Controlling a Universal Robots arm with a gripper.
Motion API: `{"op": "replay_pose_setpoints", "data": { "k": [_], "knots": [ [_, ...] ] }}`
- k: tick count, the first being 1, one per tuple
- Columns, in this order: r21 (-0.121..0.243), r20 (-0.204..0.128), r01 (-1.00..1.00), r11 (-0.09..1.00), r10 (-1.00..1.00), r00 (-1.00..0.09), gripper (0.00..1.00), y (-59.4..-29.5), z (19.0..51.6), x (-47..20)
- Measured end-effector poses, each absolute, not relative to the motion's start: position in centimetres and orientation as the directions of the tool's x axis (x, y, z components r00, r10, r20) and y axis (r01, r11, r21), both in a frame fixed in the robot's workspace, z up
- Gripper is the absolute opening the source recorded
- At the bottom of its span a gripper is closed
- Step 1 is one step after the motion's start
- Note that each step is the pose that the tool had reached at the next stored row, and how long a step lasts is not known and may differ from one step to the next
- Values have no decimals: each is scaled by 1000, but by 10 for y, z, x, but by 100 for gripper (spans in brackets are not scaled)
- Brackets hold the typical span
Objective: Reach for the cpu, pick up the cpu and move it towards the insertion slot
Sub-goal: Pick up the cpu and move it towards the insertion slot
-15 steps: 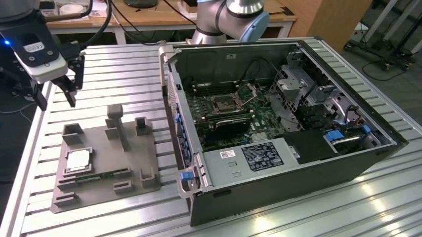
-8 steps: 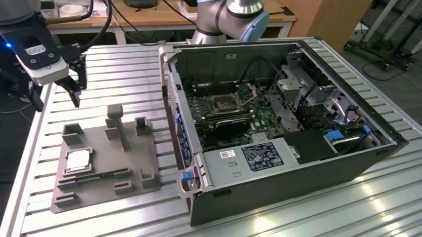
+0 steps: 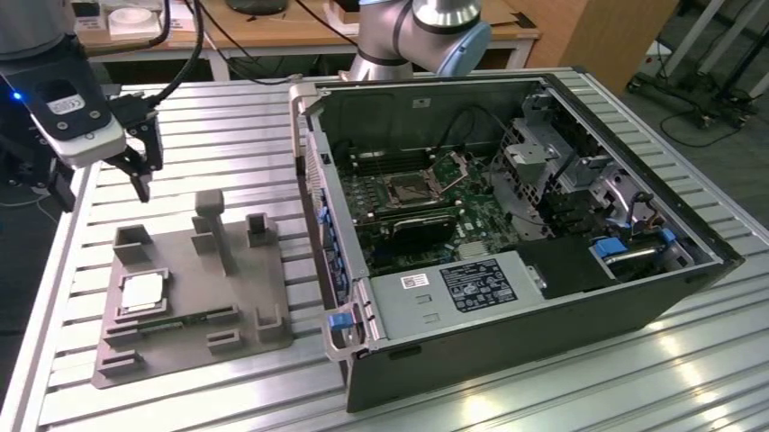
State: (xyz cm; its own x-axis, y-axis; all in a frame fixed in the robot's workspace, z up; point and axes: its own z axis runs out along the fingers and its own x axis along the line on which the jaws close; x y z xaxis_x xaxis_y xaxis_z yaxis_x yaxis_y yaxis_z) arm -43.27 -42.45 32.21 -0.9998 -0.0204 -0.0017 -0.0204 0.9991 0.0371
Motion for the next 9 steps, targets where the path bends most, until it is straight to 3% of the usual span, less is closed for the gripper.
{"op": "replay_pose_setpoints", "data": {
  "k": [9],
  "knots": [
    [39, -2, -21, 999, -21, -1000, 73, -436, 306, -433]
  ]
}}
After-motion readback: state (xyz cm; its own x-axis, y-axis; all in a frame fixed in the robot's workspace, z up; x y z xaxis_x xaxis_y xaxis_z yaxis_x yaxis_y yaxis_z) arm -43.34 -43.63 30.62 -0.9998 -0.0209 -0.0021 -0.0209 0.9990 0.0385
